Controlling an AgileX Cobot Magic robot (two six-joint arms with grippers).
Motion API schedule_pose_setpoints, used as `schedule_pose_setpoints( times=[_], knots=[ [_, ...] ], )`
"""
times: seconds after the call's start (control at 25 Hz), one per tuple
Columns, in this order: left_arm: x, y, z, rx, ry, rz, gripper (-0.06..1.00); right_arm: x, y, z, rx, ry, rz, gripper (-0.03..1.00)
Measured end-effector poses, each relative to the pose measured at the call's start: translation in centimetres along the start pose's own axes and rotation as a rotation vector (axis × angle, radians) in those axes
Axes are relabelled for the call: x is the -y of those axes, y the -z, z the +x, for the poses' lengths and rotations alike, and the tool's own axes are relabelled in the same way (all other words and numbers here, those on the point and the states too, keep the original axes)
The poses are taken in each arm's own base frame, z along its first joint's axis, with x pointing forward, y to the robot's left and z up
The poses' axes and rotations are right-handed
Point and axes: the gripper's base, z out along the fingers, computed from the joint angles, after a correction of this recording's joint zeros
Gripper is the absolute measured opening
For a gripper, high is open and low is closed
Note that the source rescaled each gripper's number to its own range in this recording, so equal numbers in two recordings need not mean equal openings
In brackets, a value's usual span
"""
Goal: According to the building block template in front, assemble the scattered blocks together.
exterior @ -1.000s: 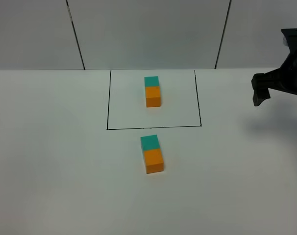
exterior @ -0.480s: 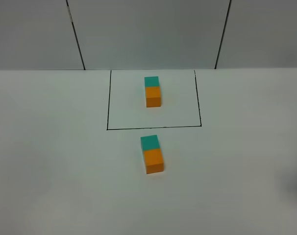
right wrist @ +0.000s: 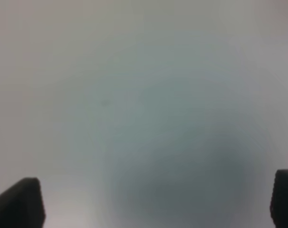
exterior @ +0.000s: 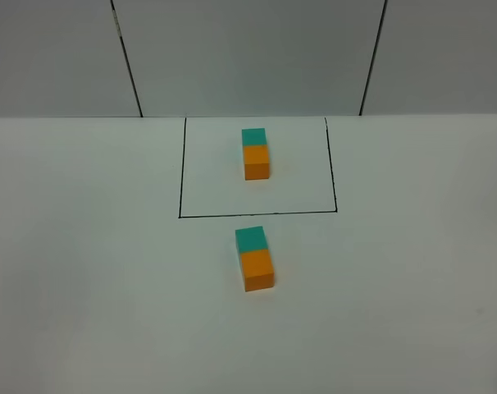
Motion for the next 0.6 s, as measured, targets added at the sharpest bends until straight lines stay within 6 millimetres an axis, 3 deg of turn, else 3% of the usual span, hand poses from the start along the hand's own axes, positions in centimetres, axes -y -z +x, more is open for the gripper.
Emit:
schedule_pose_setpoints(
  times=[0.6],
  knots=[
    [0.0,0.0,0.0,0.0,0.0,0.0,0.66,1.2,4.5,7.6,0.254,-0.011,-0.062,0.91]
  ],
)
